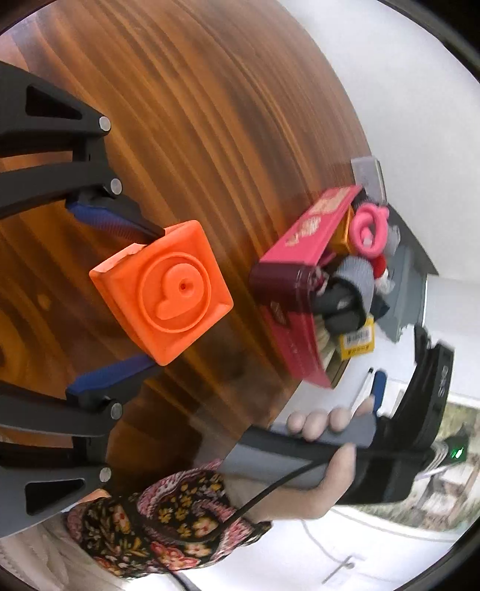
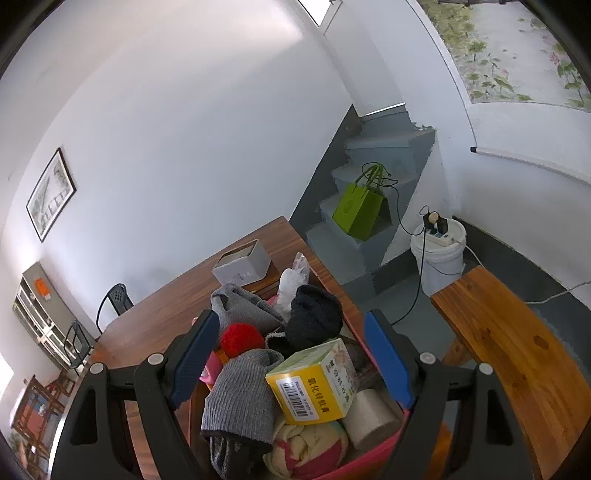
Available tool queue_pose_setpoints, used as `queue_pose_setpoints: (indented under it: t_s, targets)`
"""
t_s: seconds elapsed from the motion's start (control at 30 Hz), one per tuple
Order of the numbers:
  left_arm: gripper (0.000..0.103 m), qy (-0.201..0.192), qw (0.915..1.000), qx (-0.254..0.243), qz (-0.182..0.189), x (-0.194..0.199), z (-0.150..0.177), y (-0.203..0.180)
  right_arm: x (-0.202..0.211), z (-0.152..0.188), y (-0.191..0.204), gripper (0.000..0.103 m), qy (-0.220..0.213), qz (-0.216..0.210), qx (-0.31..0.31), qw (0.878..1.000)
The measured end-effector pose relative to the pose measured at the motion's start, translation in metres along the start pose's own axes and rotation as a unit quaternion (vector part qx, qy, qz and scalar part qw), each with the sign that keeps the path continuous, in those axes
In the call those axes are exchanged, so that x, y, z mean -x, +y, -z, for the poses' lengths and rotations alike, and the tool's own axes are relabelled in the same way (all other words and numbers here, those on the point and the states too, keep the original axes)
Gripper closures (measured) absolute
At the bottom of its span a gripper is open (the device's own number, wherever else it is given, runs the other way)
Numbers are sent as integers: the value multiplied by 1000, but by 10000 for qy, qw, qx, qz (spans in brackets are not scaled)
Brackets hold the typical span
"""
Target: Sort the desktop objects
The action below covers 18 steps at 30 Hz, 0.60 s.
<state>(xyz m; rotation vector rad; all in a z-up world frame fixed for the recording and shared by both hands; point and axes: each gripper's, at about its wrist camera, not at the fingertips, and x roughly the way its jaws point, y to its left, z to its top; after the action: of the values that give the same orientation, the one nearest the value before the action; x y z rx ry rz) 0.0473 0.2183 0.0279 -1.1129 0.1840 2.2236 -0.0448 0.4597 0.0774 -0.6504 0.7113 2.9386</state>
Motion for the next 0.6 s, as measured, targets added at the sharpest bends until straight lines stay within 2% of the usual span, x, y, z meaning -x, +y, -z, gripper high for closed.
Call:
queue_pose_setpoints:
  t_s: [0.13,0.4,0.5,0.6]
  targets:
    - [40,-378,9992,146,-64,14,-14,12,2,0,-2,19,-42,20,-65,10000]
    - [40,-1095,9940,-46,49,28,-79,10,6,-5,-11,19,-142,91,-242,9996]
    - [40,-1226,9921,-183,168,20,-103,5,8,-8,-17,19,-164,104,-355,9992]
    - [40,-1197,9922,-265,215,2,-122,3,10,-10,-20,19,-196,99,-415,9989]
